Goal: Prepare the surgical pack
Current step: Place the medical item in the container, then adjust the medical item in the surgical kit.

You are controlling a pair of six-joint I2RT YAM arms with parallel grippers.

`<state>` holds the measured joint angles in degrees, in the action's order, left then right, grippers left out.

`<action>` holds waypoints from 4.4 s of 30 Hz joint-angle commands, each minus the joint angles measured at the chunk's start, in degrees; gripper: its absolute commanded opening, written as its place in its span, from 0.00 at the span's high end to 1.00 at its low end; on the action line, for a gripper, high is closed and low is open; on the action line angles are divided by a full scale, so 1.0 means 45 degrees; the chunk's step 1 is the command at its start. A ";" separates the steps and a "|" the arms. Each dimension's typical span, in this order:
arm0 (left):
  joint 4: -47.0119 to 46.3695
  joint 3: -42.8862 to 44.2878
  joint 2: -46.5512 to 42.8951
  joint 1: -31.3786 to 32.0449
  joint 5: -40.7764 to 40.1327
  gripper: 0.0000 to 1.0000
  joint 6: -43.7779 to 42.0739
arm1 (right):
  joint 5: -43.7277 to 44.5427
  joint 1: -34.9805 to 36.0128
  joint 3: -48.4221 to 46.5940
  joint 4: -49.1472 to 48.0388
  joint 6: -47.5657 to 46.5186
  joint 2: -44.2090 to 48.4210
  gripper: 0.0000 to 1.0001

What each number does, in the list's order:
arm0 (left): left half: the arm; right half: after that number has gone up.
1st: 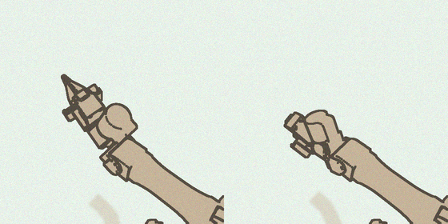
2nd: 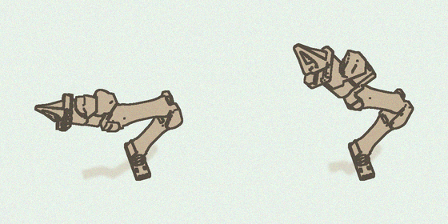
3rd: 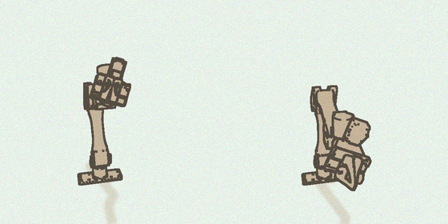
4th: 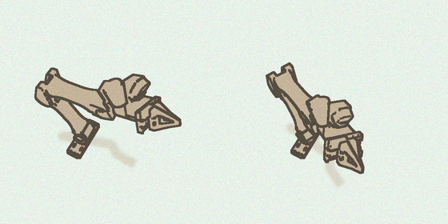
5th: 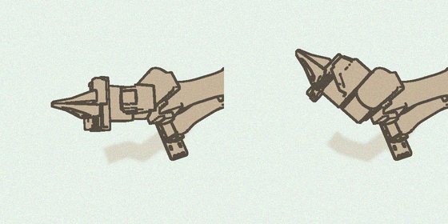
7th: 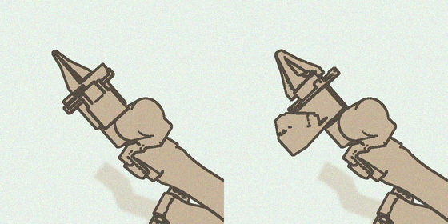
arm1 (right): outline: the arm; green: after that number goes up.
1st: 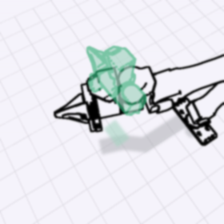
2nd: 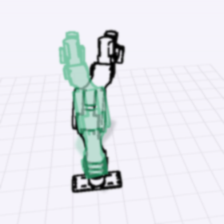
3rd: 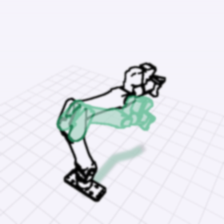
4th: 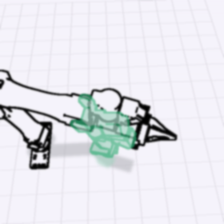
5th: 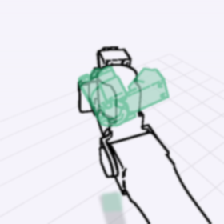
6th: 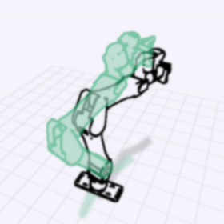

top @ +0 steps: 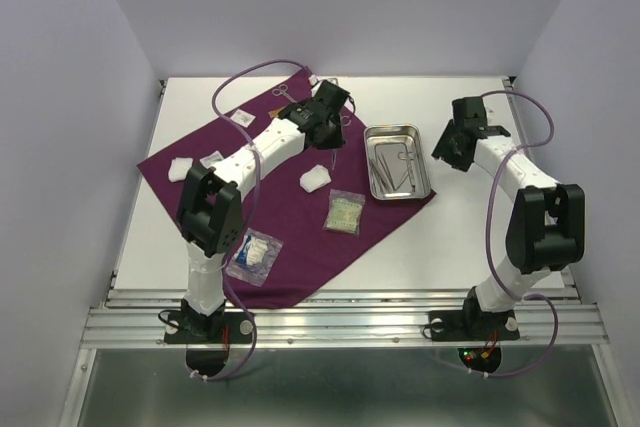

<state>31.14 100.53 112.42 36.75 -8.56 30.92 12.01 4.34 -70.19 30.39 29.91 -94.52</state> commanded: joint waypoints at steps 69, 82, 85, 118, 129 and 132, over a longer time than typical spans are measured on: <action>-0.1548 0.4828 0.5291 0.2341 0.2741 0.62 0.3755 | -0.3333 -0.0163 0.0540 -0.1695 0.0345 -0.1163 0.75; -0.0982 0.4458 0.2891 0.2321 0.0150 0.70 0.2292 | -0.2728 -0.0163 0.0637 -0.1598 0.0306 -0.0344 0.75; -0.0650 0.4146 0.2071 0.2224 -0.1139 0.70 0.1706 | -0.2299 -0.0163 0.0618 -0.1540 0.0229 0.0008 0.75; 0.0718 -0.1144 -0.2009 -0.3107 -0.1869 0.65 0.0124 | -0.1785 0.5266 -0.8128 -0.0447 -0.5159 -0.5492 0.37; 0.0816 -0.4097 -0.4884 -0.4124 -0.1653 0.65 -0.0249 | -0.2513 0.5384 -1.4010 -0.0052 -0.6022 -1.0185 0.28; 0.0796 -0.4526 -0.5060 -0.4144 -0.1517 0.65 -0.0230 | -0.2552 0.5384 -1.4186 -0.1202 -0.6042 -1.0791 0.23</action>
<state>35.03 82.24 91.64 18.11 -16.01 30.87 1.76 28.42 -130.41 30.96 4.19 -141.29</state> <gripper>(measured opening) 0.350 0.744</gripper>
